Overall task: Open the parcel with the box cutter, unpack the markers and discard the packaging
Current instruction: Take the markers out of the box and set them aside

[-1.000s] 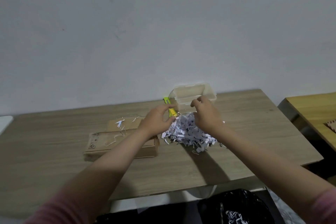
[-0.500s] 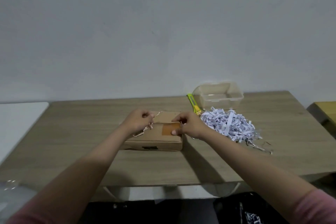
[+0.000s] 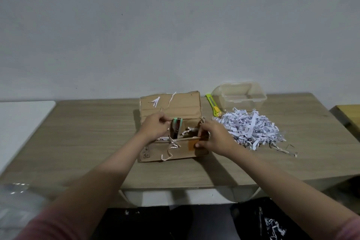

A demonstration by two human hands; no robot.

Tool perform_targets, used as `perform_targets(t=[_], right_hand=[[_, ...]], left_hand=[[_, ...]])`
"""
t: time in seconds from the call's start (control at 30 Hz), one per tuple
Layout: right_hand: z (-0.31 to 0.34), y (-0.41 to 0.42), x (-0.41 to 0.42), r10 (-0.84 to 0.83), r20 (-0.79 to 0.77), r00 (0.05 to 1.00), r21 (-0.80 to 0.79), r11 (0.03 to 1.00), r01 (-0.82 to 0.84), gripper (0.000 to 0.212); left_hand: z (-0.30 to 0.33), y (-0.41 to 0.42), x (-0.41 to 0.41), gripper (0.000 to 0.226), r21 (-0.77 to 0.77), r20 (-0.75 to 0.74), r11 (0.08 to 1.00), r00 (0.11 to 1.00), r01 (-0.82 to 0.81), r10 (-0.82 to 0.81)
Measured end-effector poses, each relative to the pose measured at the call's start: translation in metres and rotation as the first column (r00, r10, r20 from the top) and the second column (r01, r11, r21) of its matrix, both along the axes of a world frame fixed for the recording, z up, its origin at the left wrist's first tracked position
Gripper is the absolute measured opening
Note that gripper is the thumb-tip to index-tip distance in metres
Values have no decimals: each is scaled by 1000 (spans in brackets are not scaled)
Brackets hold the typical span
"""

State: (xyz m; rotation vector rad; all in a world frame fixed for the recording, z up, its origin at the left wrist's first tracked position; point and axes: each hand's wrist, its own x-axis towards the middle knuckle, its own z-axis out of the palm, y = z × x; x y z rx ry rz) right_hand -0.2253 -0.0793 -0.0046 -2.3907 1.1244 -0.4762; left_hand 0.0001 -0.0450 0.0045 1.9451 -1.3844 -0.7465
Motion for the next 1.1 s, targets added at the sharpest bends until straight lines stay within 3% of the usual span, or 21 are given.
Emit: perform_targets(t=[0.1, 0.17, 0.27, 0.33, 0.4, 0.5, 0.67, 0.8, 0.87, 1.0, 1.1], right_hand=[[3, 3, 7, -40, -83, 996, -95, 995, 32, 35], [7, 3, 15, -80, -56, 995, -180, 981, 69, 28], [10, 3, 31, -11, 85, 996, -217, 976, 29, 14], [7, -2, 42, 88, 48, 995, -199, 977, -77, 20], [4, -9, 51, 136, -82, 987, -166, 975, -148, 26], [-1, -12, 56, 65, -246, 967, -111, 989, -95, 24], [-9, -11, 57, 15, -420, 907, -80, 995, -53, 28], [-8, -14, 65, 120, -642, 757, 49, 992, -116, 31], [-6, -16, 68, 178, -692, 699, 141, 984, -111, 33], [2, -20, 72, 291, -669, 684, 285, 950, -127, 53], [4, -21, 72, 343, -621, 704, 320, 932, -172, 62]], left_hand=[[-9, 5, -2, 15, 35, -80, 999, 996, -34, 37], [-15, 7, -3, 17, 55, -119, 998, 992, -35, 41], [-17, 9, -5, 34, 111, -210, 985, 972, 133, -108], [-18, 10, -6, 42, 148, -268, 960, 944, 239, -193], [-17, 11, -4, 36, 148, -158, 967, 970, 208, -184], [-16, 14, 5, 26, 105, 141, 993, 988, 53, -67], [-10, 13, 6, 21, 273, 261, 962, 960, 23, -97], [-15, 2, 4, 23, 503, 158, 853, 955, 142, -252], [-11, 0, 0, 26, 541, 136, 822, 946, 177, -293], [1, 0, -7, 12, 553, 41, 805, 958, 213, -282], [-6, -3, -6, 18, 548, -62, 795, 960, 260, -272]])
